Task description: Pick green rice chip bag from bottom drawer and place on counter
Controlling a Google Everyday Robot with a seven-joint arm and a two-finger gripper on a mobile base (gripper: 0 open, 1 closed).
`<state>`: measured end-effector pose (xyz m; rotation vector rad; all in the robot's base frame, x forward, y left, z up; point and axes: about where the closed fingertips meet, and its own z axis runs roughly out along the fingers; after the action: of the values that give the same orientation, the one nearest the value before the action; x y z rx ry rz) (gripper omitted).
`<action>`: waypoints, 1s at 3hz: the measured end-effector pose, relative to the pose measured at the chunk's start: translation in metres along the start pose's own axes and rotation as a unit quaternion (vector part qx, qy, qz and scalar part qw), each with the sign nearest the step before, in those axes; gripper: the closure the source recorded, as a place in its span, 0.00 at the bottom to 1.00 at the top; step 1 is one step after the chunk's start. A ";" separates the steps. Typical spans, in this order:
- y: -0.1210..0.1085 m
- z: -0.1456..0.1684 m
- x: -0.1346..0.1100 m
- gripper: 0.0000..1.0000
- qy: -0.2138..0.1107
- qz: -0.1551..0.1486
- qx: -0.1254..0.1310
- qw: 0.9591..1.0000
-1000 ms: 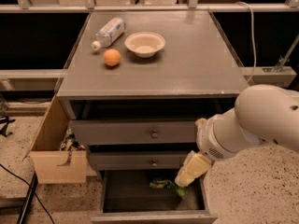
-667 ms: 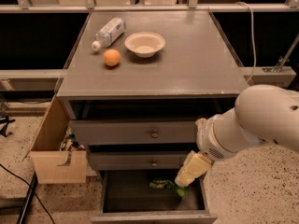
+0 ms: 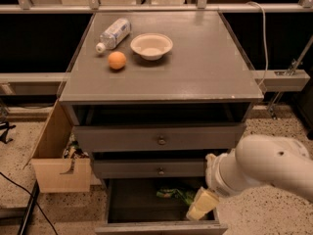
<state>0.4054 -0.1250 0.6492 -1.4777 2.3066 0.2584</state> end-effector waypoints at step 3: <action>0.011 0.117 0.059 0.00 -0.034 0.026 0.010 0.999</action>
Offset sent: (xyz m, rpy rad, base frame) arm -0.0111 -0.0072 -0.2139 0.0981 -0.0432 -0.0765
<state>0.3995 -0.1277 0.5177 -1.3803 2.2880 0.2957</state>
